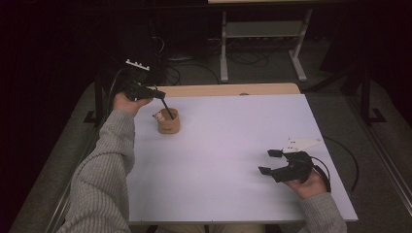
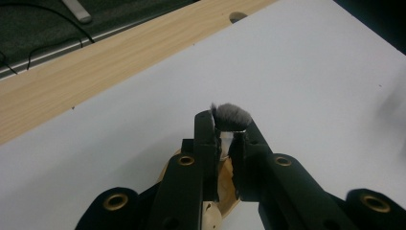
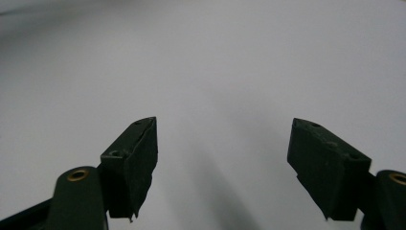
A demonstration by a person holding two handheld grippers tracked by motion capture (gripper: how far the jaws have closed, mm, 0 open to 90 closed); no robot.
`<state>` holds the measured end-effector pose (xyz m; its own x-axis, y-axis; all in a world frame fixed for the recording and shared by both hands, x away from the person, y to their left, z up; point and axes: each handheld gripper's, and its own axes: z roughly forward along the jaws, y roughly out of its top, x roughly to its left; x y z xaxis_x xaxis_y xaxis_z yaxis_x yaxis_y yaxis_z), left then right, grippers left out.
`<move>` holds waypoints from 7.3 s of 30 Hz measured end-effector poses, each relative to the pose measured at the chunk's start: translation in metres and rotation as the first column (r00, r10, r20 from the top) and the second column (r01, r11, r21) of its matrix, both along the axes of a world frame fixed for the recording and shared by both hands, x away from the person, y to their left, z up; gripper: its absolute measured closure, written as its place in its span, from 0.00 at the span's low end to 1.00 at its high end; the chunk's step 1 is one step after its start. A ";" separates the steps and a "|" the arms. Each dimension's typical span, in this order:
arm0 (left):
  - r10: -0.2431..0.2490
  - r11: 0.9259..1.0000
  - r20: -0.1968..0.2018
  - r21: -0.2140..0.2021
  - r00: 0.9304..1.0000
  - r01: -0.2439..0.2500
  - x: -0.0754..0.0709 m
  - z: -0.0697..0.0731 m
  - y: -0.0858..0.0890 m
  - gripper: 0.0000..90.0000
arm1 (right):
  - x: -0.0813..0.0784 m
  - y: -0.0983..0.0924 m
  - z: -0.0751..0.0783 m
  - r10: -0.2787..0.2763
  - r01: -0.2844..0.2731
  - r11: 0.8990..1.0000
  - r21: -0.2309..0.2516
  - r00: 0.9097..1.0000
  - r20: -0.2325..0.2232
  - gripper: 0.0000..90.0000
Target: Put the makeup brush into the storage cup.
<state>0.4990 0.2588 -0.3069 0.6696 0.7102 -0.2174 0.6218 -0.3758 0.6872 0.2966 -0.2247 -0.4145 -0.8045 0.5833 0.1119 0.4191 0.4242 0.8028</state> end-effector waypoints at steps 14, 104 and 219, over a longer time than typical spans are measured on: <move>0.025 1.000 -0.034 0.012 0.999 -0.024 0.002 -0.017 0.002 0.91 | 0.001 0.002 -0.001 0.010 -0.010 1.000 -0.010 1.000 -0.005 0.28; 0.012 1.000 0.053 0.009 0.999 -0.012 -0.048 0.007 0.010 0.57 | -0.003 -0.013 0.001 -0.077 0.076 0.997 0.023 0.997 0.030 0.28; -0.055 0.996 0.142 -0.064 0.988 0.065 -0.180 -0.078 -0.011 0.25 | -0.004 -0.017 -0.007 -0.118 0.118 0.993 0.005 0.993 0.020 0.27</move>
<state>0.3187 0.2481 -0.3846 0.7376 0.6547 -0.1655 0.4956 -0.3584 0.7912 0.2925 -0.2418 -0.4218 -0.7325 0.6736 0.0985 0.4495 0.3698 0.8131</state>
